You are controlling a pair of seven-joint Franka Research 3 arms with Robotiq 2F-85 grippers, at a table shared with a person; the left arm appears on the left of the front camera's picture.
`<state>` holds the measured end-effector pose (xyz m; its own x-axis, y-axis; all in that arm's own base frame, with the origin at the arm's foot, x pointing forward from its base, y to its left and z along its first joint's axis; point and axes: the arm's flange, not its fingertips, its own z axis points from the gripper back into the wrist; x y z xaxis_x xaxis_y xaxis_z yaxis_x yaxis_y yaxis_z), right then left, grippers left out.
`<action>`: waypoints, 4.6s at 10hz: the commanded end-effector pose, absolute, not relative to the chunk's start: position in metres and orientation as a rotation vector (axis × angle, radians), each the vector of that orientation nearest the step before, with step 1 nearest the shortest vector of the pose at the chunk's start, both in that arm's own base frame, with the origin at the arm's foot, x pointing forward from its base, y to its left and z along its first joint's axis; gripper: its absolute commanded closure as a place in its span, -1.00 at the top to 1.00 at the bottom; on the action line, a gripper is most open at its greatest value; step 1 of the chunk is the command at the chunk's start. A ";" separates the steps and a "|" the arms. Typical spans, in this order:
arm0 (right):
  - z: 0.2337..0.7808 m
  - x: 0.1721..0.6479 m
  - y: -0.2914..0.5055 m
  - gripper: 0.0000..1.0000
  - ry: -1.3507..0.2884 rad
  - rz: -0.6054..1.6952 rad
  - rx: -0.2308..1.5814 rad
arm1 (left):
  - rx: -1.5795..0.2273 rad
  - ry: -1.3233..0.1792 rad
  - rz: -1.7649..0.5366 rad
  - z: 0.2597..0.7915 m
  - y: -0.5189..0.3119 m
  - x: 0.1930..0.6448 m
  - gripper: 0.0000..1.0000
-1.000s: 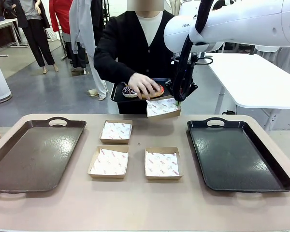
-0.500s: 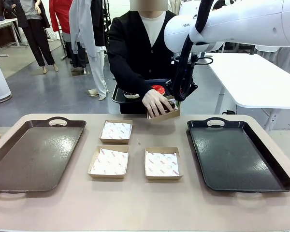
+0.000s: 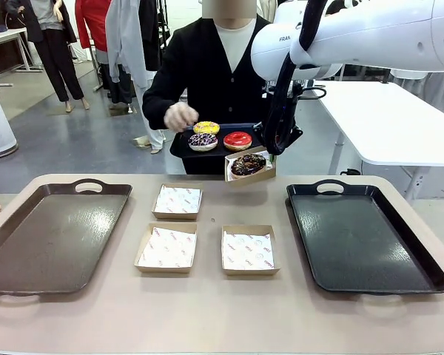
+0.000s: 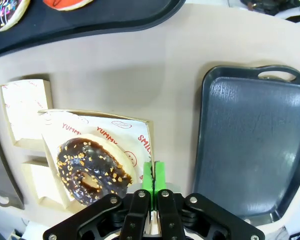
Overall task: Individually package the donuts and arrange them on the tray.
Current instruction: Place the picked Paper togo box on the Handle tray while simultaneously picking up another Paper togo box from the table with the other hand.
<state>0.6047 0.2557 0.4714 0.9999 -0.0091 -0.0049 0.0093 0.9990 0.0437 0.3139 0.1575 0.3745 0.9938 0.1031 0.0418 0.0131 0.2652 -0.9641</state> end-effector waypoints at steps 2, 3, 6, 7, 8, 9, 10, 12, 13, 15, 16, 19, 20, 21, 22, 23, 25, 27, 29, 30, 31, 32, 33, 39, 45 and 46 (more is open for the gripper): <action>0.472 0.603 0.255 -1.00 -0.001 -0.027 0.045 | -1.308 -0.109 0.061 0.375 0.159 0.312 1.00; 0.472 0.603 0.255 -1.00 -0.001 -0.027 0.045 | -1.308 -0.109 0.061 0.375 0.159 0.312 1.00; 0.472 0.603 0.255 -1.00 -0.001 -0.027 0.045 | -1.308 -0.109 0.061 0.375 0.159 0.312 1.00; 0.472 0.603 0.255 -1.00 -0.001 -0.027 0.045 | -1.308 -0.109 0.061 0.375 0.159 0.312 1.00; 0.471 0.605 0.256 -0.97 0.005 -0.009 0.044 | -1.302 -0.103 0.061 0.374 0.158 0.314 1.00; 0.475 0.600 0.246 -0.97 0.001 0.001 0.027 | -1.251 -0.061 0.049 0.384 0.147 0.327 1.00; 0.481 0.589 0.231 -0.97 0.019 0.016 0.030 | -1.169 -0.038 0.047 0.397 0.132 0.340 1.00; 0.492 0.571 0.185 -0.97 -0.001 -0.007 0.017 | -0.969 -0.019 0.037 0.426 0.104 0.382 1.00; 0.497 0.558 0.156 -0.97 -0.020 -0.011 0.046 | -0.887 0.004 0.041 0.446 0.085 0.402 1.00; 0.489 0.547 0.109 -0.97 -0.047 -0.020 0.076 | -0.728 0.046 0.000 0.472 0.043 0.433 1.00; 0.481 0.544 0.093 -0.97 -0.062 -0.017 0.073 | -0.643 0.077 -0.011 0.483 0.020 0.446 1.00; 0.447 0.542 0.047 -0.97 -0.109 -0.022 0.123 | -0.465 0.094 -0.028 0.492 -0.059 0.489 1.00; 0.435 0.544 0.038 -0.97 -0.125 -0.025 0.121 | -0.412 0.082 -0.039 0.485 -0.081 0.498 1.00; 0.426 0.545 0.033 -0.97 -0.123 -0.024 0.127 | -0.352 0.059 -0.054 0.478 -0.102 0.506 1.00; 0.419 0.547 0.028 -0.97 -0.116 -0.027 0.136 | -0.293 0.034 -0.060 0.467 -0.122 0.514 1.00; 0.414 0.548 0.029 -0.97 -0.098 -0.031 0.131 | -0.233 0.007 -0.065 0.454 -0.137 0.518 1.00; 0.414 0.552 0.029 -0.97 -0.072 -0.039 0.115 | -0.076 -0.089 -0.092 0.421 -0.162 0.526 1.00; 0.413 0.548 0.031 -0.97 -0.086 -0.046 0.095 | -0.022 -0.089 -0.117 0.395 -0.184 0.527 1.00; 0.413 0.548 0.031 -0.97 -0.086 -0.046 0.095 | 0.008 -0.109 -0.146 0.378 -0.203 0.528 1.00; 0.413 0.548 0.031 -0.97 -0.086 -0.046 0.095 | 0.007 -0.121 -0.156 0.377 -0.211 0.528 1.00; 0.413 0.548 0.031 -0.97 -0.086 -0.046 0.095 | -0.012 -0.134 -0.160 0.379 -0.219 0.529 1.00; 0.413 0.548 0.031 -0.97 -0.086 -0.046 0.095 | -0.033 -0.154 -0.152 0.382 -0.224 0.532 1.00; 0.413 0.548 0.031 -0.97 -0.086 -0.046 0.095 | -0.043 -0.167 -0.157 0.384 -0.226 0.534 1.00; 0.413 0.548 0.031 -0.97 -0.086 -0.046 0.095 | -0.035 -0.136 -0.186 0.384 -0.222 0.529 1.00; 0.413 0.548 0.031 -0.97 -0.086 -0.046 0.095 | -0.035 -0.136 -0.186 0.384 -0.222 0.529 1.00; 0.410 0.549 0.031 -0.97 -0.080 -0.046 0.095 | -0.036 -0.140 -0.186 0.385 -0.222 0.530 1.00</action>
<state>0.5488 0.0309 0.4096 0.9958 -0.0494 0.0772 0.0419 0.9945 0.0965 0.5299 -0.2220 0.3848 0.9730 -0.1819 0.1419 0.1869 0.9821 -0.0231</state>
